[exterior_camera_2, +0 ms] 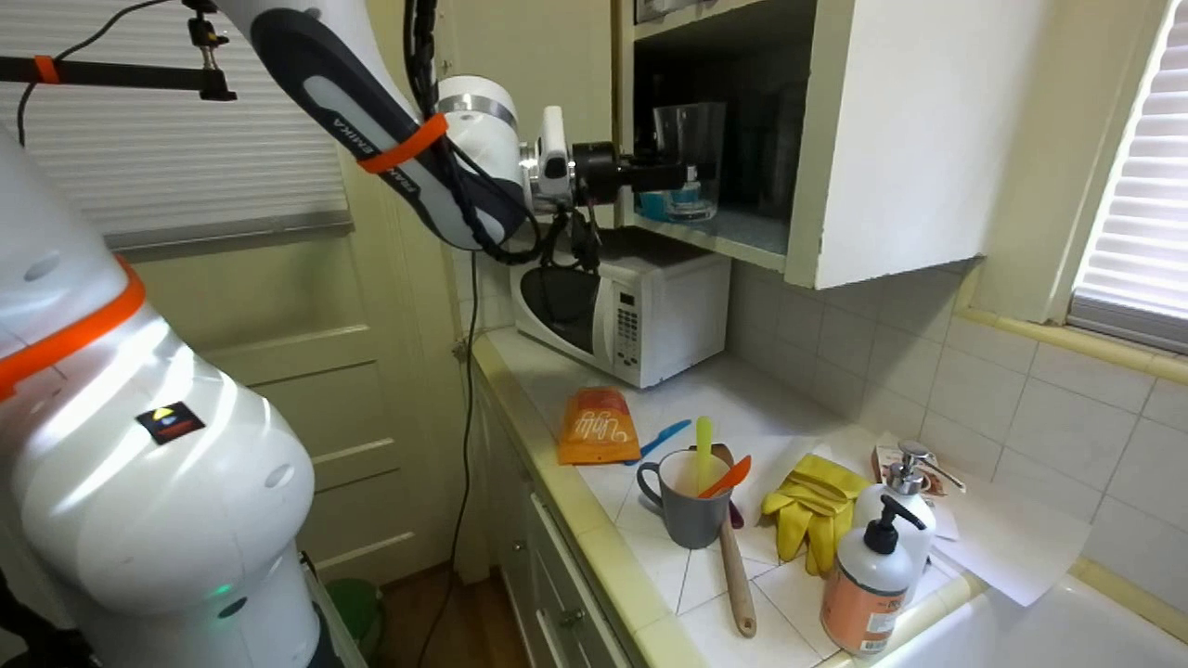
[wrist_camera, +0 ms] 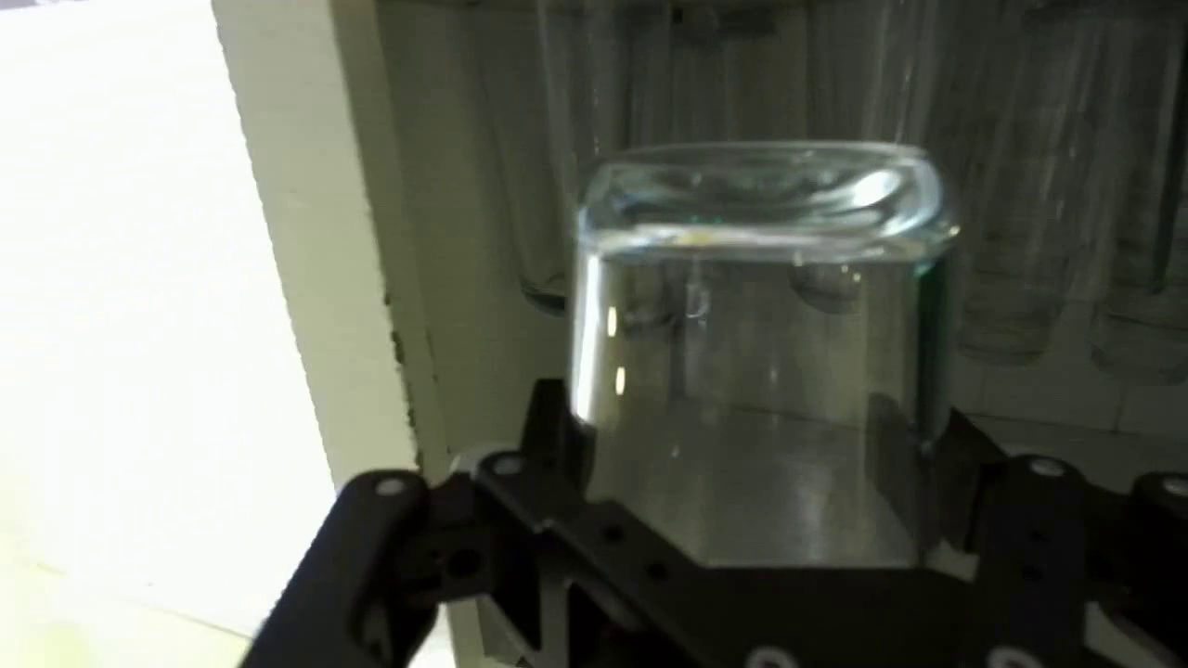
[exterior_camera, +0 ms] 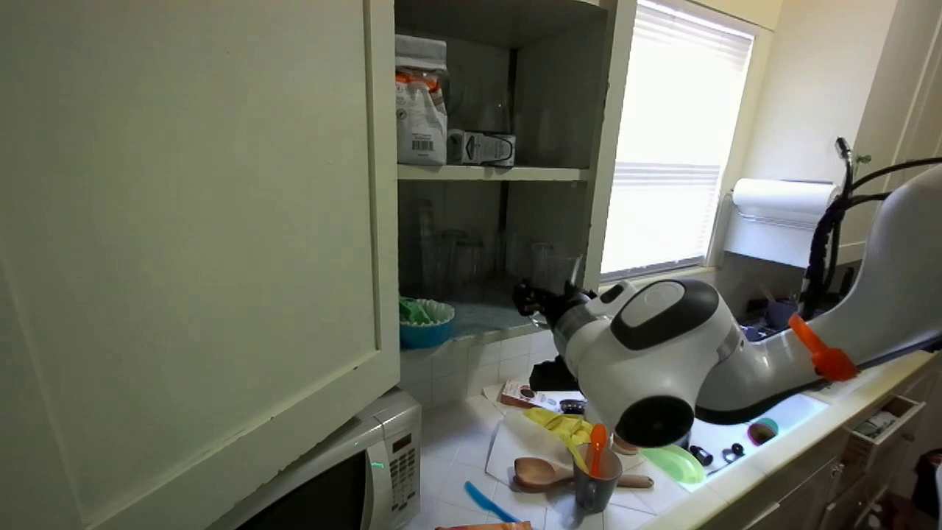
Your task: Remove one cup from the cabinet
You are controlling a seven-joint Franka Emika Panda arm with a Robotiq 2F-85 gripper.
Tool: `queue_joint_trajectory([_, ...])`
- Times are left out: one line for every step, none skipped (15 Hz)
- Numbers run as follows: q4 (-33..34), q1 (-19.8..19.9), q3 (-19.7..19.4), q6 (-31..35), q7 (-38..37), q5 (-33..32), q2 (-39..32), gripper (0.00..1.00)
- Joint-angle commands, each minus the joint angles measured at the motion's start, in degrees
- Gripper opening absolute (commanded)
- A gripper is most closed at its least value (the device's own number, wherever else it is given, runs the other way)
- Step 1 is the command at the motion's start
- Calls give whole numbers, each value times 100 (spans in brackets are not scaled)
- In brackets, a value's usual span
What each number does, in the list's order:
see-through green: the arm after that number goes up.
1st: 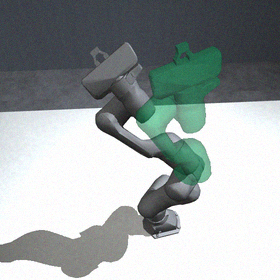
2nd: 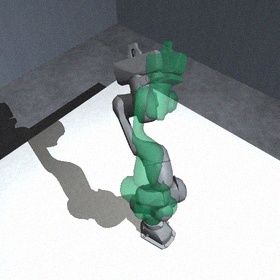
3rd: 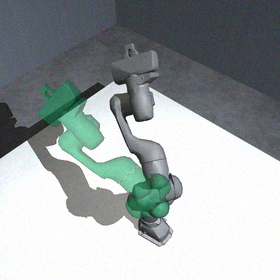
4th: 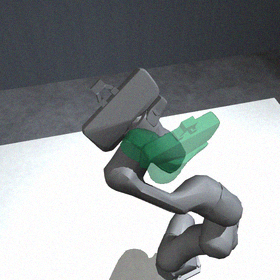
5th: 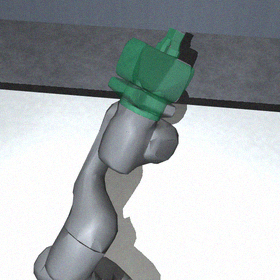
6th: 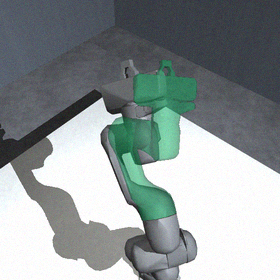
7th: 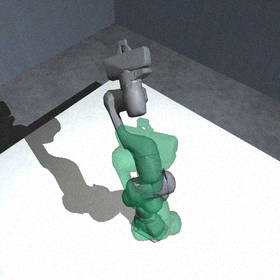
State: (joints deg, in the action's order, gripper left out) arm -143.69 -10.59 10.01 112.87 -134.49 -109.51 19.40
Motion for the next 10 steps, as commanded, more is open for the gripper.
queue_joint_trajectory([-502,-395,306,-976,-232,632,144,61])
queue_joint_trajectory([-542,-490,353,-1078,-311,802,54,61])
queue_joint_trajectory([-591,-568,399,-1166,-497,889,-59,61])
queue_joint_trajectory([-620,-618,432,-1231,-682,944,-176,61])
queue_joint_trajectory([-641,-657,461,-1266,-879,948,-293,61])
queue_joint_trajectory([-656,-675,462,-1279,-1073,991,-459,61])
queue_joint_trajectory([-658,-678,433,-1213,-1294,1117,-623,61])
queue_joint_trajectory([-655,-646,376,-1009,-814,942,-355,86])
queue_joint_trajectory([-671,-645,385,-1005,-967,993,-483,86])
queue_joint_trajectory([-670,-637,389,-1003,-1065,1009,-584,86])
